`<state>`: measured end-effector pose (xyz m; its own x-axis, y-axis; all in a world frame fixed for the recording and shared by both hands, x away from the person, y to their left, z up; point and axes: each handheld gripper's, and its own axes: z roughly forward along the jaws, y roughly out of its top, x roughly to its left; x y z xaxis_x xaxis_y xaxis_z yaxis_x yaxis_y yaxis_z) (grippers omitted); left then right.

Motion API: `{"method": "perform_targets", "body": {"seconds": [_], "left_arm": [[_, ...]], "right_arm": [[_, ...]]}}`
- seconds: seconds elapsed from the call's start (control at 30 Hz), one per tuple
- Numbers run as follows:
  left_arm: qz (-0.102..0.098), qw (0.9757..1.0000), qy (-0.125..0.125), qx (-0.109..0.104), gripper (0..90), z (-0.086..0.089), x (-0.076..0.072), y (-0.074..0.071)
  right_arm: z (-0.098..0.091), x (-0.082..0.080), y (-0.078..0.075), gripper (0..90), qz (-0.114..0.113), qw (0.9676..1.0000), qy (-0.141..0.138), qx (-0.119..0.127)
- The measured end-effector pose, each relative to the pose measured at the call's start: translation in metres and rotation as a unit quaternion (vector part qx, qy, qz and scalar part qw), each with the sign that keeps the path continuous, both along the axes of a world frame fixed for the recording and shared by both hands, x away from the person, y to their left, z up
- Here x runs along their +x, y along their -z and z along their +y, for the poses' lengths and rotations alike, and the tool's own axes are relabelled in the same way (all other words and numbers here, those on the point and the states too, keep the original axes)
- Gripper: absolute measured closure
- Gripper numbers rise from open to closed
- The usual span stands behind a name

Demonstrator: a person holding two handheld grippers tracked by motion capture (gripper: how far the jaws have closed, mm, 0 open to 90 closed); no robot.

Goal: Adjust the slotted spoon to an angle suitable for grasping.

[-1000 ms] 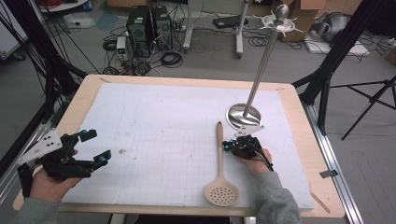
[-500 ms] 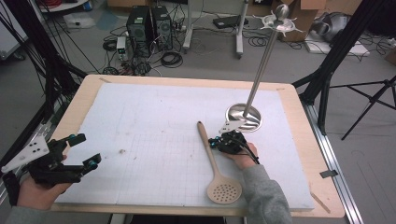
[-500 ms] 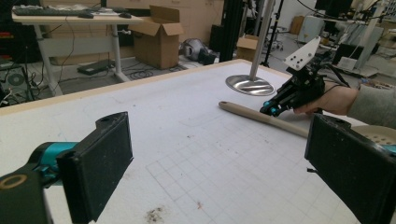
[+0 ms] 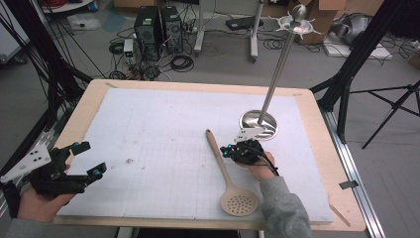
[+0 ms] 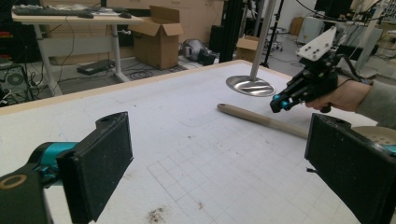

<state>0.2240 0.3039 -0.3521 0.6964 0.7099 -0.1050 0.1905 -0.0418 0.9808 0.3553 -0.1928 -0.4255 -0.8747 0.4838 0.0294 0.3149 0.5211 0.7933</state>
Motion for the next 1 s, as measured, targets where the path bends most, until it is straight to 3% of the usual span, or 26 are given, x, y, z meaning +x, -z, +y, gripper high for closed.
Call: {"method": "perform_targets", "body": {"seconds": [0.1, 0.33, 0.7, 1.0], "left_arm": [[-0.002, 1.0000, 0.003, 0.000, 7.9, -0.003, 0.002, -0.001], [-0.005, 0.9999, 0.011, -0.004, 7.9, -0.008, 0.007, -0.004], [-0.001, 0.9997, 0.022, -0.007, 7.9, -0.016, 0.014, -0.002], [0.000, 0.9997, 0.025, -0.005, 7.9, -0.017, 0.016, -0.002]], "right_arm": [[0.001, -0.011, -0.006, 89.6, -0.015, 0.9997, -0.017, 0.006], [0.003, -0.026, -0.005, 89.6, -0.016, 0.9986, -0.049, 0.005], [0.013, -0.040, 0.004, 89.6, 0.002, 0.9937, -0.108, -0.029], [0.016, -0.043, 0.009, 89.6, 0.017, 0.9910, -0.123, -0.049]]}}
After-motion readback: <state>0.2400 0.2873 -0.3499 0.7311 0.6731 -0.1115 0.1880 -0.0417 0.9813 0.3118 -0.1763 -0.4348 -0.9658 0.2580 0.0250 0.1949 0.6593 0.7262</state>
